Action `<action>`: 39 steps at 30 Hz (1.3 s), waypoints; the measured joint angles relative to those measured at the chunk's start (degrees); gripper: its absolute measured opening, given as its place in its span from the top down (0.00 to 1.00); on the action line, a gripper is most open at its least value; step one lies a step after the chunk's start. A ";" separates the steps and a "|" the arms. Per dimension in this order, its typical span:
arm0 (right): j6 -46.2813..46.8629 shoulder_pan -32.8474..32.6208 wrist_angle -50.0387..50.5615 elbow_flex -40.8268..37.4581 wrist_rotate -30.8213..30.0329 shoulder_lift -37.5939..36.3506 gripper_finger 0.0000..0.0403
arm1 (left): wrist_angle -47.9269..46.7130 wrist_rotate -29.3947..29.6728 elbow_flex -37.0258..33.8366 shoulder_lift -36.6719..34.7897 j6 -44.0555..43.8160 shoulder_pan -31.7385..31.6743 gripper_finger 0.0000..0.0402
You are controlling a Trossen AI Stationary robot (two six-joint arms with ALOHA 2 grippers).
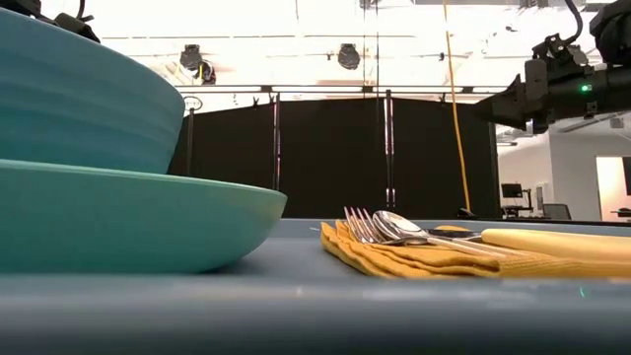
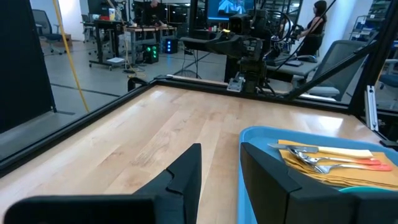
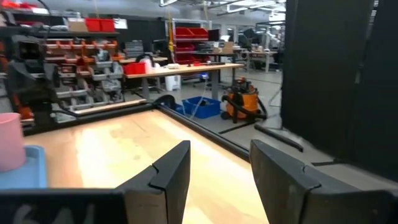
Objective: Set up tray
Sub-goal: Return to Home Position
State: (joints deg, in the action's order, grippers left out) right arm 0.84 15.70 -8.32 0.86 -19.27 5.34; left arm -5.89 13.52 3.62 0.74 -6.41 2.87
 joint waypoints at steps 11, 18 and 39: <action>0.34 -0.04 1.59 0.00 -0.06 0.00 0.61 | 0.00 0.00 0.00 0.01 0.02 -0.02 0.71; 1.86 -0.04 2.32 0.00 -0.07 0.02 0.61 | -0.01 0.01 0.00 0.01 0.01 -0.01 0.71; 1.46 -0.04 2.38 0.00 -0.11 0.02 0.61 | 0.01 0.02 0.00 0.01 0.01 -0.02 0.71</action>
State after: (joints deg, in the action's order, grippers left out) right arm 2.31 15.66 -5.93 0.86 -19.38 5.37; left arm -5.87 13.54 3.62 0.75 -6.40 2.85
